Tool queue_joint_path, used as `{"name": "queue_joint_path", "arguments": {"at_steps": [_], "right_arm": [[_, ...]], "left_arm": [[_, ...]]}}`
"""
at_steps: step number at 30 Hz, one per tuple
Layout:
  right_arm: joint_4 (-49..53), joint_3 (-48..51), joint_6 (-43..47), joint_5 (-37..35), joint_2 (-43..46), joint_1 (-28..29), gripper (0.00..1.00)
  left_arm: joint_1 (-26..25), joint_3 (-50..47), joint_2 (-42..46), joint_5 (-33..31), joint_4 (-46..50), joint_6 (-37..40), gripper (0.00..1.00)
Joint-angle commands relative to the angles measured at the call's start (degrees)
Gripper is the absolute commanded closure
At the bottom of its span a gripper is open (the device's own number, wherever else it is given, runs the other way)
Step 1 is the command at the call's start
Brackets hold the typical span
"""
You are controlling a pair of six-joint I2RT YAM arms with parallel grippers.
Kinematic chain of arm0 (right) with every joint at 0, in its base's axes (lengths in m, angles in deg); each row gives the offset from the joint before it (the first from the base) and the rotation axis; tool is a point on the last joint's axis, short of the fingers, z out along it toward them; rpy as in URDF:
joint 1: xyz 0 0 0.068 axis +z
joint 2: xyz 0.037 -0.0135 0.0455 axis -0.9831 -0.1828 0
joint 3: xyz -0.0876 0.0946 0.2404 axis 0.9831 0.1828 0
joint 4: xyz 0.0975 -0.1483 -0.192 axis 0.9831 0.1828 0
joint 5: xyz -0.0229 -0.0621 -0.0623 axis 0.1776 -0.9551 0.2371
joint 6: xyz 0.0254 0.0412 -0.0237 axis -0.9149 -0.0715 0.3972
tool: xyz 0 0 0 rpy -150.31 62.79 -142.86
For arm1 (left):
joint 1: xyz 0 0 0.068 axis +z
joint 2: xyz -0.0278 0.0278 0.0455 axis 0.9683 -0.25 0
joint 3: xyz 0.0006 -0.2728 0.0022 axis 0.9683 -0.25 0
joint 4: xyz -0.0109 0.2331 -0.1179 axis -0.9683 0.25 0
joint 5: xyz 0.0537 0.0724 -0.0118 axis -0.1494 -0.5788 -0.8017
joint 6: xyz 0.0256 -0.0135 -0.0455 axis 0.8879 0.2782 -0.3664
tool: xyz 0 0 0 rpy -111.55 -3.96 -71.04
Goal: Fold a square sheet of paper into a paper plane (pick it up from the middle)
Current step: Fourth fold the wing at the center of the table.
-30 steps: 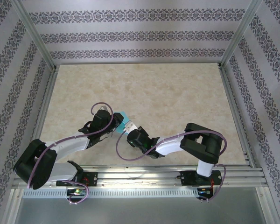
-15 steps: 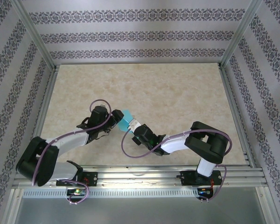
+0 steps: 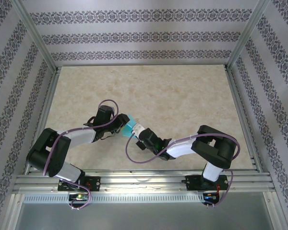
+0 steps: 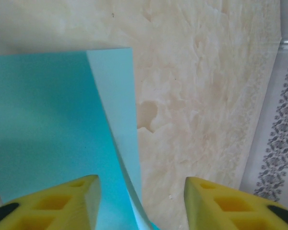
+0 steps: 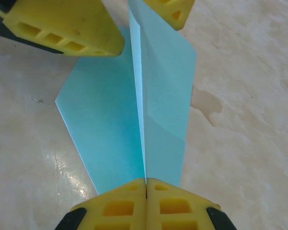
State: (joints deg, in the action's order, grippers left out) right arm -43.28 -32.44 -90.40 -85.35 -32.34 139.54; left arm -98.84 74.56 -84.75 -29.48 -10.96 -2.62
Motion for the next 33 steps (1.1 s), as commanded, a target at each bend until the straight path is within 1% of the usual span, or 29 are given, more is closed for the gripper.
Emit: {"name": "queue_joint_path", "arguments": {"at_steps": [1, 3, 5, 8, 20, 23, 25, 27, 33], "right_arm": [[-0.89, 1.36, 0.46, 1.96, 1.71, -0.9, 0.94], [-0.79, 1.73, 0.12, 3.15, 2.06, -1.34, 0.92], [-0.79, 2.02, 0.14, 4.63, 2.15, -1.79, 0.9], [-0.87, 2.36, 0.42, 4.15, 2.17, -1.89, 0.87], [-1.01, 3.67, 0.12, 2.71, 2.75, -2.59, 0.83], [-0.96, 3.95, -0.12, 3.04, 2.93, -2.93, 0.83], [-1.12, 4.02, -0.3, 4.02, 2.94, -3.03, 0.85], [-0.97, 3.81, -0.51, 4.65, 2.79, -3.2, 0.86], [-1.14, 4.19, -0.66, 4.38, 2.59, -3.49, 0.86]], "left_arm": [[1.16, 0.19, -0.07, 1.06, -2.96, 0.37, 0.65], [1.2, -0.23, 0.24, 1.02, -3.32, 0.14, 0.74], [1.21, -0.36, 0.31, 1.24, -3.61, 0.14, 0.81], [1.4, -0.28, 0.24, 1.67, -3.89, 0.19, 0.93], [1.56, -0.72, -0.02, 2.59, -4.69, -0.07, 0.94], [1.69, -0.54, -0.3, 2.76, -4.73, -0.03, 0.94], [1.67, -0.54, -0.7, 3.02, -4.94, -0.12, 0.94], [1.69, -0.75, -0.8, 3.09, -5.34, -0.33, 0.94], [1.68, -1.29, -0.2, 2.8, -5.41, -0.41, 0.94]]}}
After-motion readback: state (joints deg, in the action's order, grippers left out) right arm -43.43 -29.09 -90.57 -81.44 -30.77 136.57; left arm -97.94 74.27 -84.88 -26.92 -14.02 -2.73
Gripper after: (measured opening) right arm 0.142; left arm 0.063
